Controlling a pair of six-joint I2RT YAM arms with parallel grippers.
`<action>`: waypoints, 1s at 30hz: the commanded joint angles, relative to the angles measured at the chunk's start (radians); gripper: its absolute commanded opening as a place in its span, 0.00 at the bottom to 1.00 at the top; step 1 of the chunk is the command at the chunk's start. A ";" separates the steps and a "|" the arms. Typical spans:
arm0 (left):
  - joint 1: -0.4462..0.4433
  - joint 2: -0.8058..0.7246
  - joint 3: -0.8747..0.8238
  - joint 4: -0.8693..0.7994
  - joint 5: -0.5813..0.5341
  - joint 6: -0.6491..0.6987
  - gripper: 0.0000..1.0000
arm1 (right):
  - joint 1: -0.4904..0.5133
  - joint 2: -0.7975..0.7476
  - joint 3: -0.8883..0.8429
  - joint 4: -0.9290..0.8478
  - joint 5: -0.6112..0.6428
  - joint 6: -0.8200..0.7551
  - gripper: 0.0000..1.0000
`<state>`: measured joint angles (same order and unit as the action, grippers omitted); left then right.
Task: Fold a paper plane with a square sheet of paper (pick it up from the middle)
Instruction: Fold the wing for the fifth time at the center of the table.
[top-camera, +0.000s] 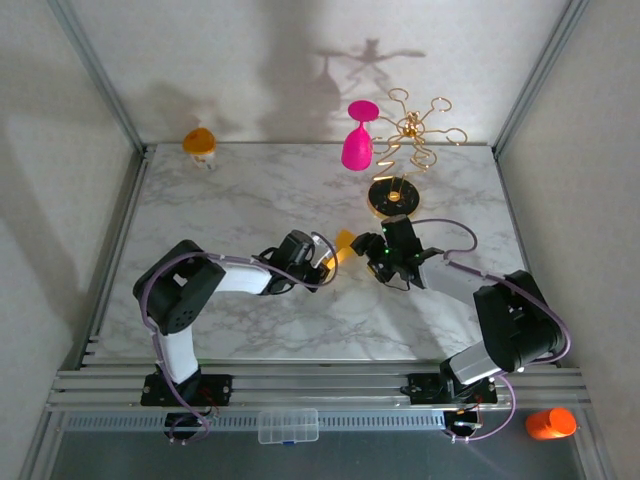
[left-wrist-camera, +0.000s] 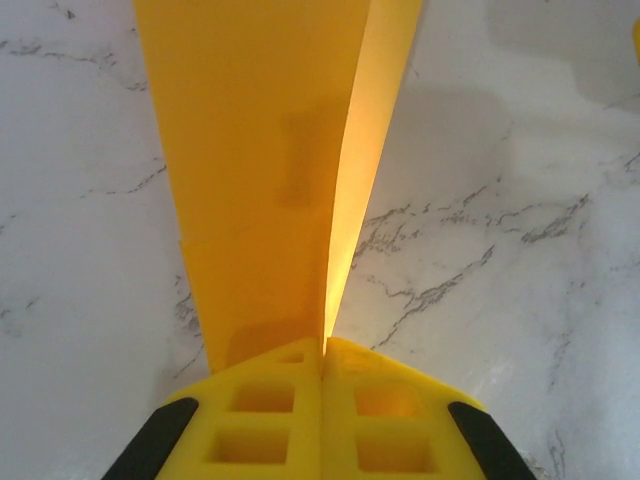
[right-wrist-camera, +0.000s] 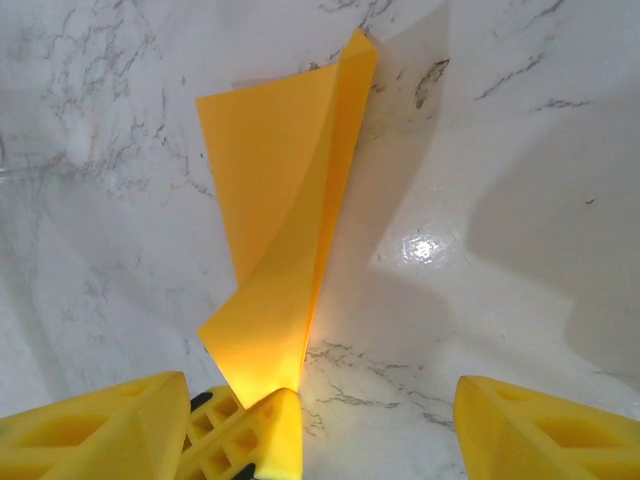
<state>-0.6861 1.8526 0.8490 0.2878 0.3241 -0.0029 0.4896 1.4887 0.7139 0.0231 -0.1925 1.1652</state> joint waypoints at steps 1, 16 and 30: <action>0.029 0.040 0.024 -0.083 0.087 -0.078 0.04 | 0.006 -0.025 -0.024 0.041 0.030 -0.028 0.71; 0.107 0.122 0.145 -0.243 0.265 -0.222 0.01 | 0.007 -0.020 -0.061 0.173 -0.013 -0.126 0.70; 0.141 0.066 0.013 0.006 0.347 -0.474 0.00 | 0.007 0.078 -0.081 0.486 -0.210 -0.296 0.52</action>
<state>-0.5514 1.9285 0.9058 0.2825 0.6586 -0.3927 0.4915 1.5372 0.6392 0.4126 -0.3294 0.9276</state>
